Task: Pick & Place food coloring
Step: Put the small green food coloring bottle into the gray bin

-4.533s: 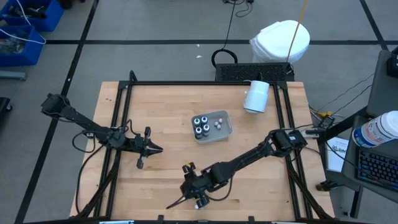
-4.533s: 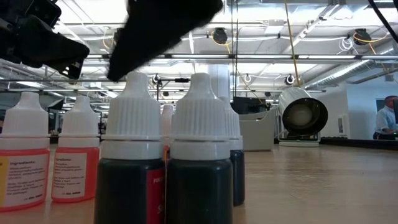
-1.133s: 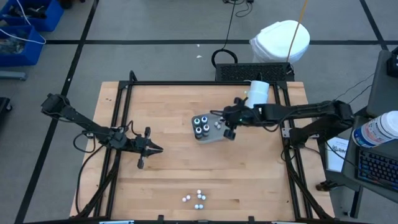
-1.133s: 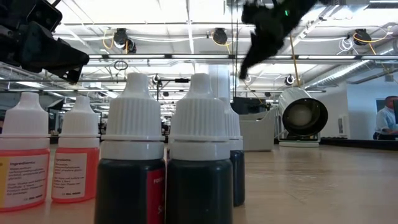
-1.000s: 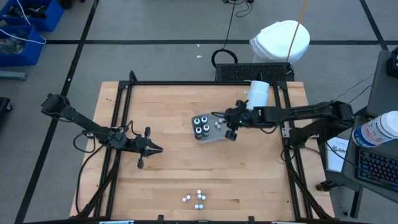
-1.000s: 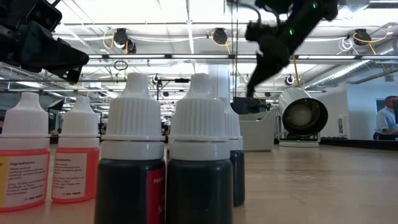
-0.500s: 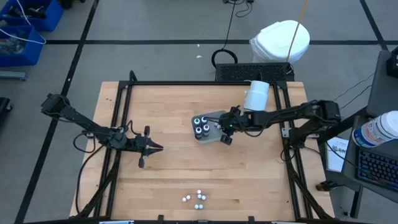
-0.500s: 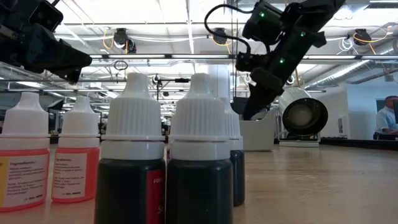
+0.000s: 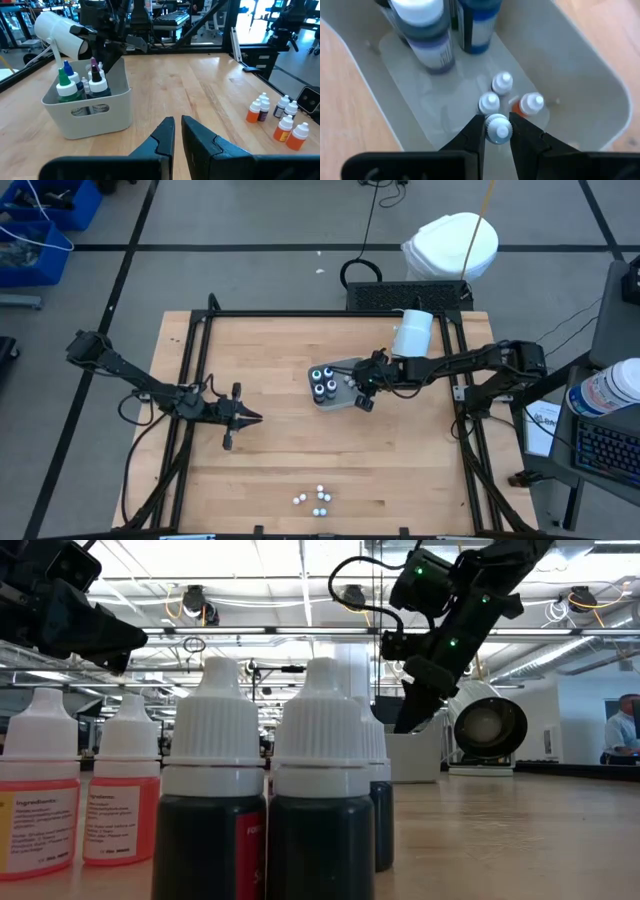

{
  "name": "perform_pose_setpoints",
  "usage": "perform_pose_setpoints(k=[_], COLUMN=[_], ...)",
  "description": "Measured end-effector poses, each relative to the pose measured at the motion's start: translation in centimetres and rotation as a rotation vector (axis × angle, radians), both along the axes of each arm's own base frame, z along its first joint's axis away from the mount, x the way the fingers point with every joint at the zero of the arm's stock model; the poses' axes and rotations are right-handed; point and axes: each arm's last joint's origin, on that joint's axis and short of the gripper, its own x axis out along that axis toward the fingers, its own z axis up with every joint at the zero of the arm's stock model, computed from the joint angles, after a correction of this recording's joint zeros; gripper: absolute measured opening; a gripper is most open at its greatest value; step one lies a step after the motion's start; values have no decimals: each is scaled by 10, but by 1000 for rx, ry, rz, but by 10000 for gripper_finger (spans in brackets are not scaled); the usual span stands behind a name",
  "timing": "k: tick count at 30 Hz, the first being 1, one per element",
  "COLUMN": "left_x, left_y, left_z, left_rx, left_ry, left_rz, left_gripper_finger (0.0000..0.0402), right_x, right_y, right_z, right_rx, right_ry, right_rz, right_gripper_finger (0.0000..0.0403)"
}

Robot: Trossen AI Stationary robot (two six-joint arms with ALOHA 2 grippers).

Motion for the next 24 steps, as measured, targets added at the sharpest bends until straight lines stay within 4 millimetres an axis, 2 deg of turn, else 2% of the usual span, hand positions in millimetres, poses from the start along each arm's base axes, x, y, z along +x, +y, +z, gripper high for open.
perform_pose_setpoints(k=[13, 24], left_x=[0, 0], left_y=[0, 0], left_z=[0, 0], left_rx=[1, -2], left_ry=[1, 2], left_rz=[0, 0], left_gripper_finger=[42, 42], right_x=[6, 6], right_y=[-1, -4], right_z=[-15, -16], right_rx=[4, 5], right_ry=[35, 38], right_rz=[3, -9], right_gripper_finger=[55, 73])
